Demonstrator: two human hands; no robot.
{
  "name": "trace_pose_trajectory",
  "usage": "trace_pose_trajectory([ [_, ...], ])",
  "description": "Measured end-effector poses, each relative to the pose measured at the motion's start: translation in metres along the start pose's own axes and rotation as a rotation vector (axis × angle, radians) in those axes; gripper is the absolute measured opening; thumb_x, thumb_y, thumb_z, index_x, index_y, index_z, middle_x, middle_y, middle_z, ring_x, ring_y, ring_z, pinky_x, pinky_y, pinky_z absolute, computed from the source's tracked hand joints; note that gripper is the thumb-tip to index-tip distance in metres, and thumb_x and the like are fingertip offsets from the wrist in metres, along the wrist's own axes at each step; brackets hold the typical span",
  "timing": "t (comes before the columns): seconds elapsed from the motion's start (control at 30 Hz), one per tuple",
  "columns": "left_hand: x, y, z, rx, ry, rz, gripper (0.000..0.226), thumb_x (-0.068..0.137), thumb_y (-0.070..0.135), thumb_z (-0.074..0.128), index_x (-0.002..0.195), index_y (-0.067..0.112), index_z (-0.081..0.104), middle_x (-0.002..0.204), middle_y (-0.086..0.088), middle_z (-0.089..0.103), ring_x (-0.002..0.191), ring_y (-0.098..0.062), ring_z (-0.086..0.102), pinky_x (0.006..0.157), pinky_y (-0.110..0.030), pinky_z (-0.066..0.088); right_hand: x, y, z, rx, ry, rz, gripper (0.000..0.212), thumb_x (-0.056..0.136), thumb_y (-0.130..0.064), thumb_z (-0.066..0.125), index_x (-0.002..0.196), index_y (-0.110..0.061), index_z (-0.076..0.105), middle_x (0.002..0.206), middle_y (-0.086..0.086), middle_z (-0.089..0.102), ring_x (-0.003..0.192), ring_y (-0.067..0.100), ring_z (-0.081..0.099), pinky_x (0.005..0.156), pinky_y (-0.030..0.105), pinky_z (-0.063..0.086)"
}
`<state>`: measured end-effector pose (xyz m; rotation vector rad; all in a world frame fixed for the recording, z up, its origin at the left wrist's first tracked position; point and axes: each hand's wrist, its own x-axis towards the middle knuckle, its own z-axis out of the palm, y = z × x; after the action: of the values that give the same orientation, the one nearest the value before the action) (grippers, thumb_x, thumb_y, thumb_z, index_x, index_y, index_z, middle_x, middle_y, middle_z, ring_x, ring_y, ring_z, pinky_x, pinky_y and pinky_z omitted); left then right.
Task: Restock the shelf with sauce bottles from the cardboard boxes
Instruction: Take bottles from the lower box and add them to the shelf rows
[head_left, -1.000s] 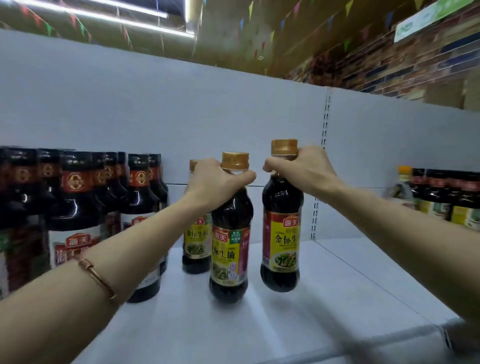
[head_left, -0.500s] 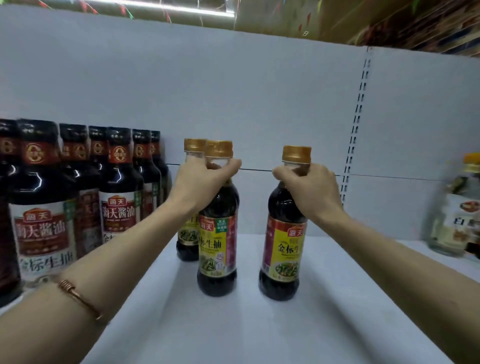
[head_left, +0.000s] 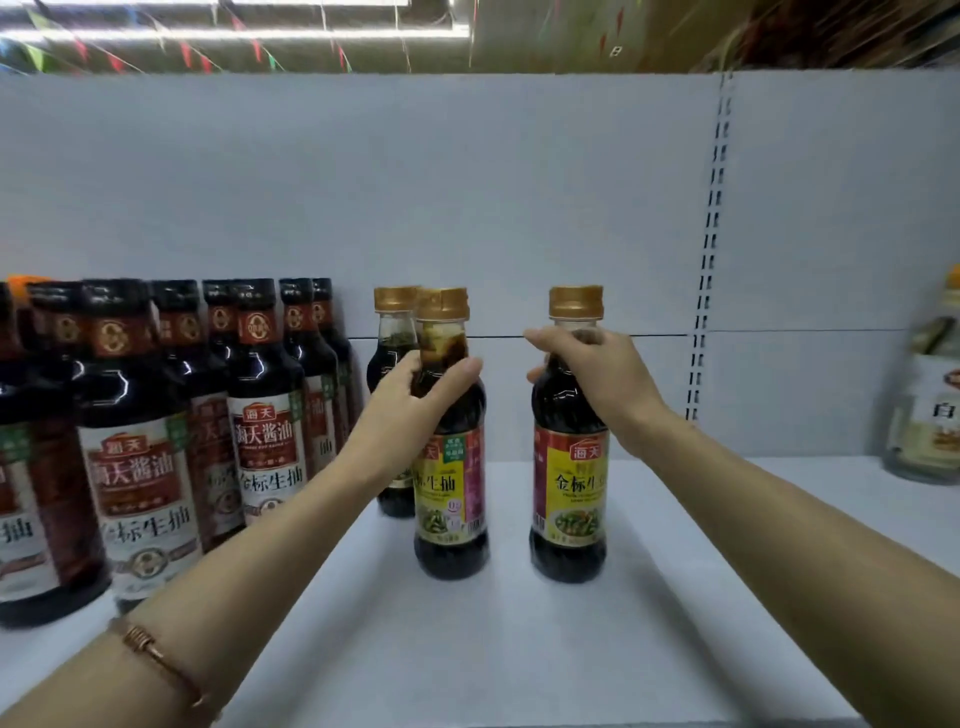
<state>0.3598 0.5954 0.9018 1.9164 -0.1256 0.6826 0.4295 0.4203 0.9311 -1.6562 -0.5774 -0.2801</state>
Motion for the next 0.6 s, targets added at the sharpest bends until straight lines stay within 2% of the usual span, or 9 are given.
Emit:
trace_pose_trajectory([
  [0.13, -0.005, 0.005, -0.002, -0.038, -0.007, -0.026, 0.06, 0.071, 0.065, 0.057, 0.116, 0.025, 0.054, 0.106, 0.008, 0.067, 0.1, -0.008, 0.064, 0.093, -0.039, 0.051, -0.001, 0.0, 0.005, -0.032, 0.063, 0.036, 0.033, 0.074, -0.052, 0.073, 0.075, -0.019, 0.07, 0.083, 0.004, 0.075, 0.087, 0.024, 0.07, 0.091, 0.047, 0.053],
  [0.23, -0.008, 0.007, -0.005, -0.042, -0.025, -0.07, 0.071, 0.075, 0.063, 0.059, 0.131, 0.024, 0.041, 0.118, 0.007, 0.06, 0.106, -0.01, 0.059, 0.096, -0.038, 0.048, -0.008, 0.001, 0.006, 0.006, 0.075, 0.097, 0.042, 0.068, -0.06, 0.074, 0.081, -0.02, 0.071, 0.091, 0.005, 0.074, 0.092, 0.024, 0.069, 0.091, 0.045, 0.053],
  [0.33, -0.011, 0.007, -0.01, -0.062, -0.052, -0.053, 0.07, 0.08, 0.057, 0.06, 0.135, 0.023, 0.033, 0.116, 0.009, 0.057, 0.103, -0.005, 0.058, 0.088, -0.031, 0.047, -0.019, 0.003, 0.005, 0.093, 0.032, 0.146, 0.038, 0.074, -0.054, 0.074, 0.095, -0.022, 0.07, 0.096, 0.003, 0.074, 0.092, 0.02, 0.069, 0.083, 0.034, 0.053],
  [0.43, -0.015, 0.003, -0.012, -0.074, -0.045, -0.054, 0.071, 0.079, 0.054, 0.063, 0.134, 0.023, 0.03, 0.114, 0.009, 0.055, 0.098, -0.004, 0.056, 0.082, -0.028, 0.044, -0.028, 0.013, 0.006, 0.082, 0.029, 0.148, 0.039, 0.076, -0.047, 0.076, 0.104, -0.022, 0.066, 0.097, 0.002, 0.074, 0.088, 0.019, 0.071, 0.076, 0.034, 0.055],
  [0.53, -0.026, -0.011, -0.012, 0.01, -0.154, -0.05, 0.088, 0.079, 0.039, 0.073, 0.144, 0.031, 0.013, 0.12, 0.008, 0.054, 0.108, -0.011, 0.056, 0.091, -0.033, 0.046, -0.029, 0.014, 0.009, 0.079, 0.068, 0.144, 0.037, 0.079, -0.041, 0.075, 0.106, -0.018, 0.064, 0.094, 0.004, 0.073, 0.082, 0.02, 0.07, 0.07, 0.033, 0.053],
  [0.6, -0.033, -0.021, -0.014, -0.004, -0.205, -0.047, 0.101, 0.077, 0.031, 0.077, 0.146, 0.039, 0.005, 0.124, 0.011, 0.053, 0.113, -0.011, 0.056, 0.095, -0.035, 0.046, -0.031, 0.013, 0.01, 0.094, 0.081, 0.141, 0.038, 0.078, -0.04, 0.075, 0.105, -0.015, 0.064, 0.092, 0.006, 0.073, 0.079, 0.021, 0.07, 0.07, 0.034, 0.054],
])
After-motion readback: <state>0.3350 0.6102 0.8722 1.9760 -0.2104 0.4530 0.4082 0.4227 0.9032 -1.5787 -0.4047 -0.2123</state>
